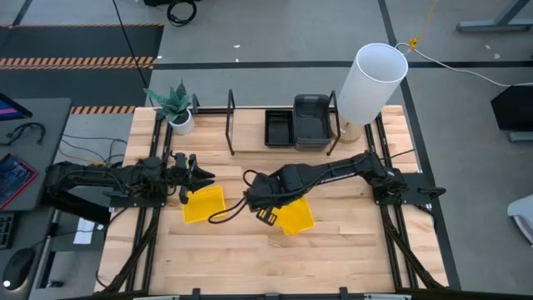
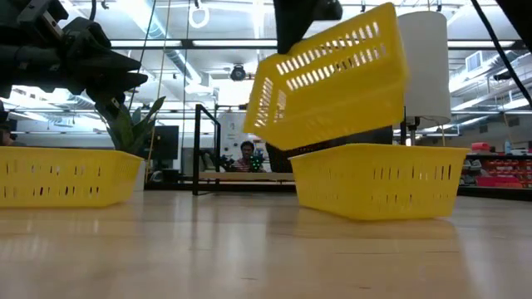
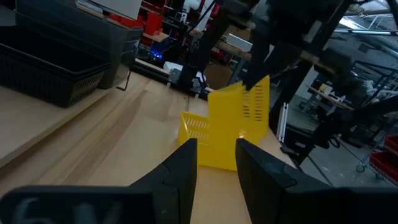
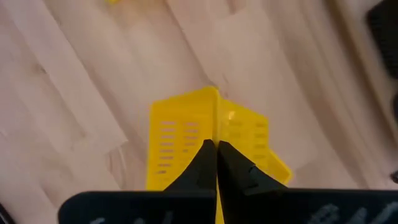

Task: Stack baskets on shelf by color
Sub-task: Stack the bottom left yellow bin on top of the bottom right yellow bin

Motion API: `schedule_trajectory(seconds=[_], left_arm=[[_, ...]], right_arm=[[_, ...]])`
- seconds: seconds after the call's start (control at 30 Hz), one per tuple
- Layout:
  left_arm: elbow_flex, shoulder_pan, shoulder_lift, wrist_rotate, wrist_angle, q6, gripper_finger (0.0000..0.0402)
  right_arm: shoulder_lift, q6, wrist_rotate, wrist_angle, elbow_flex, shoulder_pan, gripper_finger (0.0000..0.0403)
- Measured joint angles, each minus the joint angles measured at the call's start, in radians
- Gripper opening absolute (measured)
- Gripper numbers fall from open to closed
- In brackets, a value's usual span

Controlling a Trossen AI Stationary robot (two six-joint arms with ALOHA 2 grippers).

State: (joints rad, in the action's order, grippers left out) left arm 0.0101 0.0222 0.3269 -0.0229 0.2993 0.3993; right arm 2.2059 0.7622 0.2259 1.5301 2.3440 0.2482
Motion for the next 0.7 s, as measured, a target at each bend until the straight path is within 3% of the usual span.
schedule_trajectory(seconds=[0.3,0.47,0.7], left_arm=[[0.0,0.0,0.0,0.0,0.0,0.0,0.0117],[0.0,0.0,0.0,0.0,0.001,0.001,0.0117],[0.0,0.0,0.0,0.0,0.002,0.001,0.0117]], right_arm=[[-0.097,0.158,0.13,0.041,-0.073,0.053,0.0],[-0.146,0.238,0.176,0.001,-0.228,0.07,0.0],[-0.309,0.317,0.221,-0.242,-0.498,0.085,0.0]])
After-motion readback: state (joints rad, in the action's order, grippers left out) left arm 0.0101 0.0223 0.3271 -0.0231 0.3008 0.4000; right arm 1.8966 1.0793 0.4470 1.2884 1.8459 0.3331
